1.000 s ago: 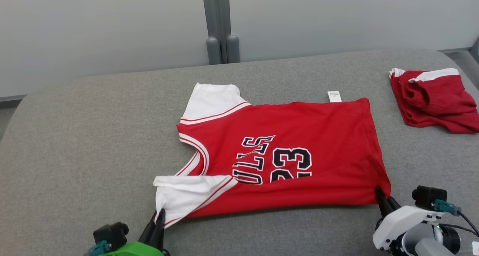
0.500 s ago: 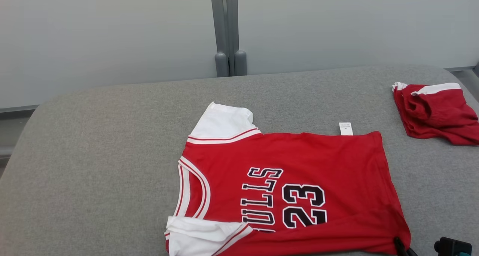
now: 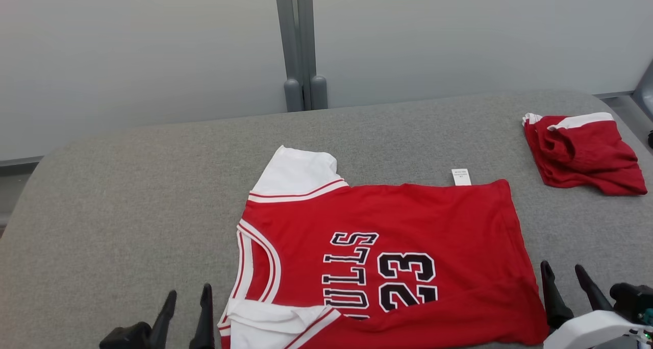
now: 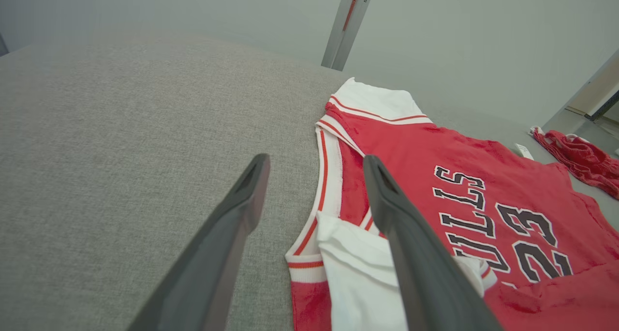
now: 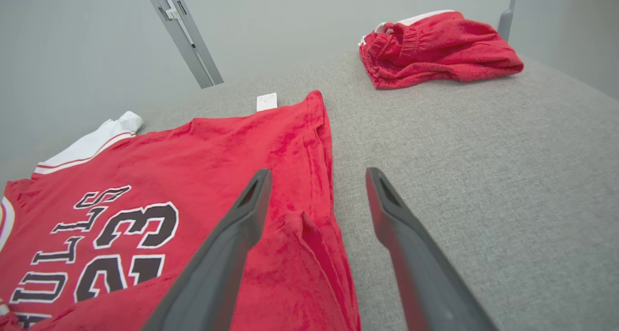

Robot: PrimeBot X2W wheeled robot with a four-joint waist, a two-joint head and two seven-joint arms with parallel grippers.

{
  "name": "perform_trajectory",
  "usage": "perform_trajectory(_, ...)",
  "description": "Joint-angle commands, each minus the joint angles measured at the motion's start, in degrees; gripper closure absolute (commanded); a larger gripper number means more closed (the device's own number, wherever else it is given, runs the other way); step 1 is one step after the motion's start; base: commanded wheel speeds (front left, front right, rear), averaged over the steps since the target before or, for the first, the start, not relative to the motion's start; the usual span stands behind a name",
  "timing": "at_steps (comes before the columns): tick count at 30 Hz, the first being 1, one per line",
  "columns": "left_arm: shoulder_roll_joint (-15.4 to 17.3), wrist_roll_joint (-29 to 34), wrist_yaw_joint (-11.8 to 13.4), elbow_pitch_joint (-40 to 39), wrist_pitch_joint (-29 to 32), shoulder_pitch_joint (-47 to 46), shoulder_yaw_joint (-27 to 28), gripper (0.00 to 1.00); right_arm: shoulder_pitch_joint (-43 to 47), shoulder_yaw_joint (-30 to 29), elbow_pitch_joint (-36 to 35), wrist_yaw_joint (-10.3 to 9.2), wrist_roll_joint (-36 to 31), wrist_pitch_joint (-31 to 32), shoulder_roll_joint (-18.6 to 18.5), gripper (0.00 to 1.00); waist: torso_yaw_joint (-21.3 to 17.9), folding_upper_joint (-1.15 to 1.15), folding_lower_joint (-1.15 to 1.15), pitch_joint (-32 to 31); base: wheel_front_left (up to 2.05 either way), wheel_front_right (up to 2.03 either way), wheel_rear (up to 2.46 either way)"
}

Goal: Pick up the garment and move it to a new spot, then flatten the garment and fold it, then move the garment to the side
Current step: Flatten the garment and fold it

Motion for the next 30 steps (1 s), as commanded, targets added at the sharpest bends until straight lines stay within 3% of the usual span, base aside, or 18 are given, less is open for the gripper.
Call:
perform_trajectory(1,-0.2,1.5,0.3,-1.6,-0.1,-0.6,1.5,0.0,-0.7,-0.9,-2.0,-0.03,-1.7,-0.2,0.4,0.0,-0.3,0.0,0.0,-0.1,0.0,0.0,0.0)
perform_trajectory(6,-0.5,7.5,-0.2,-7.6,-0.1,-1.2,6.9,0.0,0.8,-3.8,-11.2,-0.03,-7.4,-0.2,3.5,0.0,-0.6,0.0,0.0,-0.3,0.0,0.0,0.0)
perform_trajectory(12,-0.1,14.1,-1.6,-9.4,-0.1,-1.4,9.7,0.0,2.5,-2.0,-18.2,-0.03,-11.9,-0.2,4.8,0.0,-0.9,0.0,0.0,-0.1,0.0,0.0,0.0)
perform_trajectory(18,-0.9,18.0,-2.4,-9.7,-0.2,-0.3,11.6,0.0,4.2,-1.9,-20.5,-0.03,-13.3,-0.2,5.5,0.0,-1.2,0.0,0.0,0.7,0.0,0.0,0.0)
perform_trajectory(30,-2.9,19.7,-4.2,-8.0,-0.2,1.5,13.8,0.0,5.0,-2.4,-19.9,-0.03,-14.4,-0.3,5.5,0.0,-1.5,0.0,0.0,1.1,0.0,0.0,0.0)
